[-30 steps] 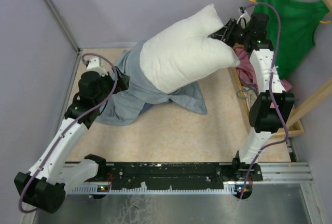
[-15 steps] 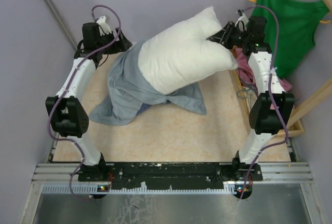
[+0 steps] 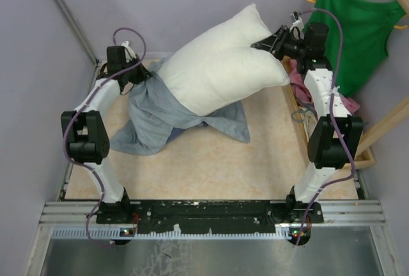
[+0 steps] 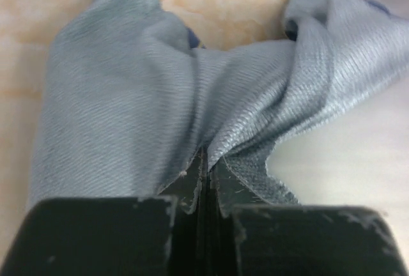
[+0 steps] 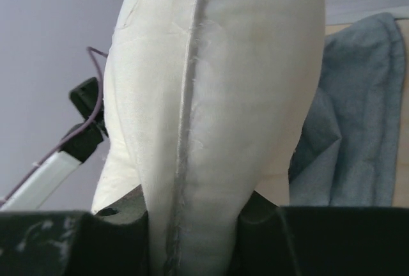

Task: Remove the pillowcase from the pillow
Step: Remove the pillow from the pillowcase.

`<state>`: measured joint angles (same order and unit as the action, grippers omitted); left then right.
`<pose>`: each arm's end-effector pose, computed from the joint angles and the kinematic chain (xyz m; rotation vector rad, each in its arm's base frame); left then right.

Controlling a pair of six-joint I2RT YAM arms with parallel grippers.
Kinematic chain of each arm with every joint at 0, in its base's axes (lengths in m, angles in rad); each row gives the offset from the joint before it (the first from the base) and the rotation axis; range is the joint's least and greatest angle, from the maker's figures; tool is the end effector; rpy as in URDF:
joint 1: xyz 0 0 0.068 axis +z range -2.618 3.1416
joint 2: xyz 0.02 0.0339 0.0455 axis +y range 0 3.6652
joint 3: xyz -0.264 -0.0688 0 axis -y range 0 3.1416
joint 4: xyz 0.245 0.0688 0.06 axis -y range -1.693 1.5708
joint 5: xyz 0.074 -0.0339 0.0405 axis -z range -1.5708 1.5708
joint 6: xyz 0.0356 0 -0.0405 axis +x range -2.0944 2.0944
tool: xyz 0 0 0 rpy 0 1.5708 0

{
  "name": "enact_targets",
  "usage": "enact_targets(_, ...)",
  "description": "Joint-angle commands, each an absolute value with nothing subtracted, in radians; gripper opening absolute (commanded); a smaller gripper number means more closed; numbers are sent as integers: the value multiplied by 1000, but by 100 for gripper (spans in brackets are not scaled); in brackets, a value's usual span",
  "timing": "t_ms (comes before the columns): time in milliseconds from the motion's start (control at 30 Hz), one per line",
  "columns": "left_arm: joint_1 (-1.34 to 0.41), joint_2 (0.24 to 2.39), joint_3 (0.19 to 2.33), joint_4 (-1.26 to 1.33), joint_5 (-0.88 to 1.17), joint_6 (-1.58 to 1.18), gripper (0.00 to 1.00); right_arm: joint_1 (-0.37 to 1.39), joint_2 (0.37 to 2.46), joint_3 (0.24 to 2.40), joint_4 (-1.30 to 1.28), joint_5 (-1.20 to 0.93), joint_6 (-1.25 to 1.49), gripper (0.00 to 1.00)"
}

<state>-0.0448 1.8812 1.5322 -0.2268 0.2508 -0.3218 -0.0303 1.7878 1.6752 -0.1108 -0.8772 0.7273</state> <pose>0.4415 -0.0286 0.2784 -0.1518 2.1599 -0.4816 0.4220 0.0146 0.3820 0.0389 1.8955 1.2668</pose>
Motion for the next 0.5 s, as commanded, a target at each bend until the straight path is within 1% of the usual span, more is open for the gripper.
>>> enact_targets(0,145,1863,1412,-260,80,-487,0,-138,1619,1554,410,-912,1088,0)
enact_targets(67,245,1854,1359,-249,119,-575,0,-189,1605,1484,561,-900,1214,0)
enact_targets(100,276,1851,1339,-244,135,-593,0,-201,1603,1481,560,-900,1226,0)
enact_targets(200,302,1821,1302,-228,130,-608,0,-196,1597,1501,418,-876,1126,0)
enact_targets(233,300,1801,1286,-197,153,-597,4,-188,1592,1507,371,-863,1089,0)
enact_targets(267,293,1770,1257,-140,212,-573,18,-178,1588,1516,320,-846,1047,0)
enact_targets(300,283,1735,1230,-69,264,-556,42,-170,1586,1531,266,-829,1005,0)
enact_targets(333,264,1704,1218,-8,292,-533,83,-160,1586,1546,209,-810,950,0)
enact_targets(367,241,1677,1223,9,283,-502,98,-157,1586,1556,171,-794,923,0)
enact_targets(400,220,1661,1248,5,266,-465,100,-158,1585,1560,152,-785,916,0)
enact_targets(467,208,1645,1304,-46,244,-435,100,-168,1583,1559,139,-775,919,0)
